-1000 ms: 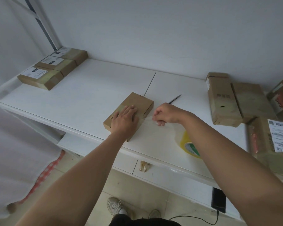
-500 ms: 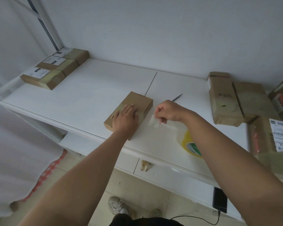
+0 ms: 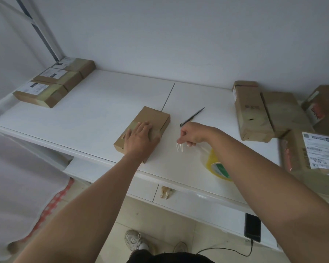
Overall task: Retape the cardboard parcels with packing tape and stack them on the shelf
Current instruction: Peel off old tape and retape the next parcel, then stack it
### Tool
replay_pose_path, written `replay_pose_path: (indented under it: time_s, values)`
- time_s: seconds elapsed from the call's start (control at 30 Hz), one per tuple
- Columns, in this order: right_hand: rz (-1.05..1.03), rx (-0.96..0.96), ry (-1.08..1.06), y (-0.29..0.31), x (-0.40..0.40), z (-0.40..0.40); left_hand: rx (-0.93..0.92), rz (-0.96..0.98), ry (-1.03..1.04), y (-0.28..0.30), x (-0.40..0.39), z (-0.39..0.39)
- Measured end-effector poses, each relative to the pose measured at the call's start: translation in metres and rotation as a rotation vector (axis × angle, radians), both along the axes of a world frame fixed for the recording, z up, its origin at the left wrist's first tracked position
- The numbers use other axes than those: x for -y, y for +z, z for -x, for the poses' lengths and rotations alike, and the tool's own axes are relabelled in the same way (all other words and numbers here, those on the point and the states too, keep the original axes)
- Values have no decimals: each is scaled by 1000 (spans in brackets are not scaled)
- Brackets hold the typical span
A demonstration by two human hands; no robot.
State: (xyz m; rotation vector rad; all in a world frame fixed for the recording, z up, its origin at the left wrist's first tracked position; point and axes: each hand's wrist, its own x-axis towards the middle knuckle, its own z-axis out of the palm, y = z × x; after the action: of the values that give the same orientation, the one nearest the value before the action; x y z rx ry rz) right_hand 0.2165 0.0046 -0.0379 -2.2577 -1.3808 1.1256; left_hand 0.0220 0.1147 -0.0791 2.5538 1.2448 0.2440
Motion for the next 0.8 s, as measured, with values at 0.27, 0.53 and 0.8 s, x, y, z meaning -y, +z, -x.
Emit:
replay_pose_path:
  time_s: [0.27, 0.53, 0.8]
  values:
    - [121, 124, 54, -12, -17, 9, 10, 13, -3, 2, 1, -1]
    - [190, 205, 50, -17, -15, 1, -31, 20, -41, 3, -2, -1]
    - [194, 209, 19, -18, -17, 0, -282, -98, -70, 13, 17, -11]
